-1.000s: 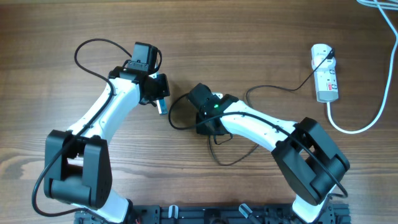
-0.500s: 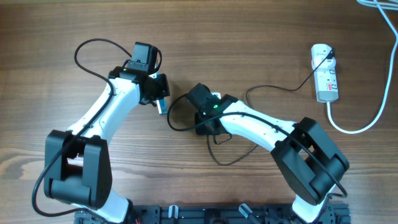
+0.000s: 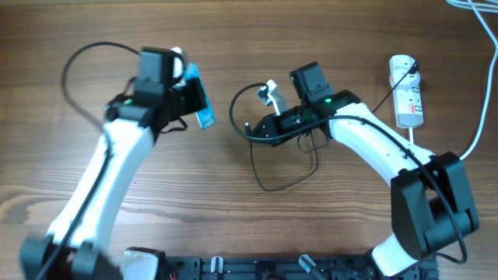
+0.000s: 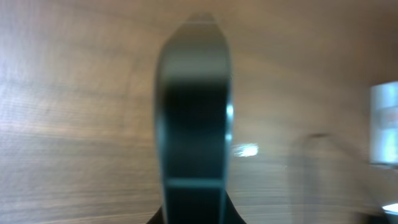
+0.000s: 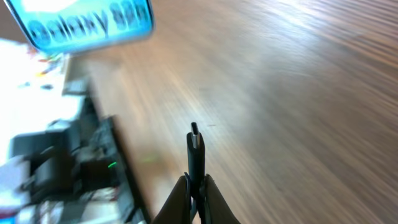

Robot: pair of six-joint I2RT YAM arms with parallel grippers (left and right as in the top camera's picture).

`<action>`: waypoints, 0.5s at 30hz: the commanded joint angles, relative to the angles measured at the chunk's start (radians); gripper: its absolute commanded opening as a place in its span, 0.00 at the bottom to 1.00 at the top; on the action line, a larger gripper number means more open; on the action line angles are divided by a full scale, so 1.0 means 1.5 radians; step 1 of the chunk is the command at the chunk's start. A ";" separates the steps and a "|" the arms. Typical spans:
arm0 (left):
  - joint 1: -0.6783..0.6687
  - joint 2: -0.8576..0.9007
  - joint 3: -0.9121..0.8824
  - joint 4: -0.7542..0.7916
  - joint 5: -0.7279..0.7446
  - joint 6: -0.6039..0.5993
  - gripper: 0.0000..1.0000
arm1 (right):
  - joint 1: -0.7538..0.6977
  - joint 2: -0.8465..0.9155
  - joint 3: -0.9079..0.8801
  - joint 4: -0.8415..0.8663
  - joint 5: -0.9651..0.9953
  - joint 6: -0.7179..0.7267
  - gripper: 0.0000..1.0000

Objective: Plug charger to phone and switch on socket
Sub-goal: 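Lift the plug with the right gripper toward the phone held by left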

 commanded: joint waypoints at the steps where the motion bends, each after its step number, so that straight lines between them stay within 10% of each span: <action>1: 0.048 -0.114 0.003 0.026 0.173 -0.060 0.04 | -0.016 -0.007 0.002 0.001 -0.290 -0.170 0.04; 6: 0.107 -0.157 0.003 0.107 0.431 -0.061 0.04 | -0.016 -0.008 0.002 0.067 -0.487 -0.212 0.04; 15: 0.113 -0.153 0.003 0.213 0.580 -0.073 0.04 | 0.039 -0.024 0.003 0.443 -0.487 0.243 0.04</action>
